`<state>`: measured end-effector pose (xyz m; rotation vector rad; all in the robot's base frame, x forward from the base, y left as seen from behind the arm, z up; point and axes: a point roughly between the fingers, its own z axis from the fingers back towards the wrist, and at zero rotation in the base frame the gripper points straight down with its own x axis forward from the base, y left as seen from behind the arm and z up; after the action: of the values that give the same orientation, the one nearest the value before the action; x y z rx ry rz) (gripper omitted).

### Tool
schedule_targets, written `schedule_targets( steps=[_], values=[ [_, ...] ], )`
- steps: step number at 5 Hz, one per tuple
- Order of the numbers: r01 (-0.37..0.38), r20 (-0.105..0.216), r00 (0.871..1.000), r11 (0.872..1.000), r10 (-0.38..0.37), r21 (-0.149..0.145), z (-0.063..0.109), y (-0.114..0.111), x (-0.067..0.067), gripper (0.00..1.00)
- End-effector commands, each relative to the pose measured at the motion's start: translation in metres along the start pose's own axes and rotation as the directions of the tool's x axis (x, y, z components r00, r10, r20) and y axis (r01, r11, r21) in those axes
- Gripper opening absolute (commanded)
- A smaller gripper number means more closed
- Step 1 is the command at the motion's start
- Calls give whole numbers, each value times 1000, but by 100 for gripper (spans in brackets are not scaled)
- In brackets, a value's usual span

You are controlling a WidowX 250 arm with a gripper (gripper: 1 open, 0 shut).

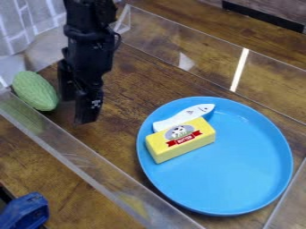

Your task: Put the green object in the blue tray

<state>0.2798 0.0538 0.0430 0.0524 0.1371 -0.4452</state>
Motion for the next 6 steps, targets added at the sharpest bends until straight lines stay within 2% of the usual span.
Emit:
schedule_targets(
  steps=[1, 2, 4, 6],
  values=[
    [101, 51, 993, 993, -103, 55, 14, 4, 3, 100],
    [212, 56, 975, 974, -217, 80, 16, -1, 1, 100],
    [129, 60, 989, 988, -134, 86, 12, 18, -3, 100],
    [200, 63, 976, 972, -208, 122, 17, 39, -3, 100]
  ],
)
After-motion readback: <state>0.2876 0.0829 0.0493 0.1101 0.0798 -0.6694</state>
